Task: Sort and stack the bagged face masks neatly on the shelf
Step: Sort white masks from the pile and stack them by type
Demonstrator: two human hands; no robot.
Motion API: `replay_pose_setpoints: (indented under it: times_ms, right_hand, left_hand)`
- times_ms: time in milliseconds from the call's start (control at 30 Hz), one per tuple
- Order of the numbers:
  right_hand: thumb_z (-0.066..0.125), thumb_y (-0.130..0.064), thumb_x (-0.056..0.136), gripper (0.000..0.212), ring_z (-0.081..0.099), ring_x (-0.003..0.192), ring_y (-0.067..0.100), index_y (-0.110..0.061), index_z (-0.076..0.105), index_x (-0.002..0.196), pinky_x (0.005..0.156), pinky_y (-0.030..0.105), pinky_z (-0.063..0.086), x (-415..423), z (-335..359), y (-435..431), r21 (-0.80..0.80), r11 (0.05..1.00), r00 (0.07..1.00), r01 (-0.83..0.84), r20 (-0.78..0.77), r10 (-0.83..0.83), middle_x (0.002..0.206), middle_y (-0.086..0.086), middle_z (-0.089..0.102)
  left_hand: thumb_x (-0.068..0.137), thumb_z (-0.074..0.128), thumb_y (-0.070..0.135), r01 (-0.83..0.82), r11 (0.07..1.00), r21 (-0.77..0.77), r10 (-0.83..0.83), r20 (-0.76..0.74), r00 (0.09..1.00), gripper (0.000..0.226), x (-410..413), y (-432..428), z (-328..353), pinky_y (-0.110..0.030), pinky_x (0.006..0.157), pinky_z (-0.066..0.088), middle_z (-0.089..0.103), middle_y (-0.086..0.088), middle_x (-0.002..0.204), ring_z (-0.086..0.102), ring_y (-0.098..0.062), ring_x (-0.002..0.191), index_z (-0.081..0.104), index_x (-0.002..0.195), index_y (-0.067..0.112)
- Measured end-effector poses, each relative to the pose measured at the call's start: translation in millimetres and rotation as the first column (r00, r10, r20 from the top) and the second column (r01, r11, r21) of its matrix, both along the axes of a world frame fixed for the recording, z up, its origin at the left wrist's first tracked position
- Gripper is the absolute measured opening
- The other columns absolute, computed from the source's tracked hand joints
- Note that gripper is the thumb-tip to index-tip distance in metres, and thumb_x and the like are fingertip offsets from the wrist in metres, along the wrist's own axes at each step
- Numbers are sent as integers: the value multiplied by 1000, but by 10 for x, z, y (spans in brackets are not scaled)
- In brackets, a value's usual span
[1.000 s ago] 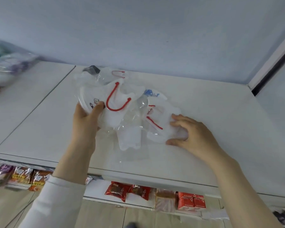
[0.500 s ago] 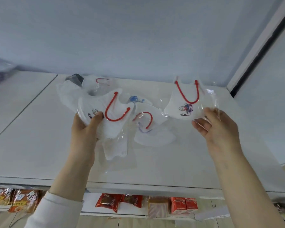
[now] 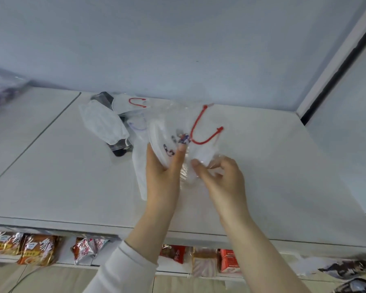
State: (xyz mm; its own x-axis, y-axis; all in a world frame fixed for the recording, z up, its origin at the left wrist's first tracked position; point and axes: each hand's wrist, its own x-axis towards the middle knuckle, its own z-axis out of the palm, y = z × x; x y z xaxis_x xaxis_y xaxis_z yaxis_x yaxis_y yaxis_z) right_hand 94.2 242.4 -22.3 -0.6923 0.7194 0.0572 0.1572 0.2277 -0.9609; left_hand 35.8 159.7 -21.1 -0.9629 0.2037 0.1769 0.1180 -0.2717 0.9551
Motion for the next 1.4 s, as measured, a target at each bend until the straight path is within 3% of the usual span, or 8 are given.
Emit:
replay_pose_setpoints:
  times_ms: [167, 300, 533, 633, 700, 833, 1167, 1400]
  right_hand:
    - [79, -29, 68, 38, 52, 114, 10, -26, 59, 101, 92, 17, 38, -122, -5, 478, 302, 952, 999, -50, 12, 48, 121, -5, 58]
    - [77, -43, 70, 73, 28, 140, 14, -18, 50, 132, 109, 27, 26, -379, -97, 689, 486, 775, 870, -405, 466, 162, 146, -1, 42]
    - [65, -33, 85, 25, 64, 96, 19, -11, 71, 97, 78, 21, 41, -316, -51, 796, 676, 725, 980, -134, 197, -2, 102, 3, 71]
    - [55, -33, 88, 29, 60, 72, 12, -6, 65, 81, 65, 15, 40, -216, 180, 872, 468, 875, 992, 123, -68, -103, 76, 4, 66]
    - [55, -25, 93, 24, 66, 68, 14, -9, 60, 77, 64, 22, 52, -175, 348, 815, -54, 995, 972, 85, -213, -95, 73, 4, 66]
    - [50, -18, 94, 20, 61, 52, 2, -17, 57, 76, 51, 15, 51, -111, 417, 640, -587, 802, 980, -113, -197, -6, 56, -7, 64]
    - [61, -13, 87, 1, 59, 67, 8, -13, 62, 87, 63, 19, 45, 72, 190, 290, -312, 950, 994, -13, -110, -23, 75, -4, 66]
    - [65, -13, 85, 25, 58, 109, 13, -23, 54, 105, 88, 23, 46, -623, 363, 494, -24, 977, 972, -213, -103, 209, 115, -4, 63]
  left_hand:
    - [85, 68, 17, -218, 973, 69, 209, 122, 970, 34, -543, -547, -31, -30, 76, 54, 70, 6, 99, 68, -10, 90, 55, 117, 19]
    - [88, 65, 18, -322, 940, 112, 295, 207, 933, 38, -728, -858, -45, -27, 74, 54, 67, 9, 102, 67, -6, 92, 51, 123, 22]
    - [88, 64, 19, -364, 928, 84, 331, 265, 906, 40, -689, -998, -112, -30, 80, 53, 65, 10, 104, 64, -7, 95, 49, 125, 24]
    - [88, 65, 20, -339, 939, 47, 320, 236, 918, 32, -661, -937, -126, -35, 83, 53, 66, 8, 104, 65, -11, 95, 51, 116, 28]
    - [89, 64, 18, -265, 964, 1, 260, 190, 947, 24, -586, -786, -118, -36, 81, 54, 67, 6, 101, 66, -13, 92, 53, 107, 30]
    - [88, 63, 14, -19, 998, -55, 23, 77, 997, 26, -353, -420, -57, -23, 73, 55, 71, 11, 96, 69, -5, 89, 57, 106, 32]
    - [73, 66, 36, 266, 957, -120, -267, 4, 964, 39, -91, -155, 53, -27, 80, 56, 70, 8, 102, 67, -9, 97, 54, 110, 33]
    - [84, 68, 13, -126, 982, -142, 127, 1, 992, 20, -739, -715, 82, -18, 66, 55, 72, 12, 87, 68, -4, 80, 61, 97, 27]
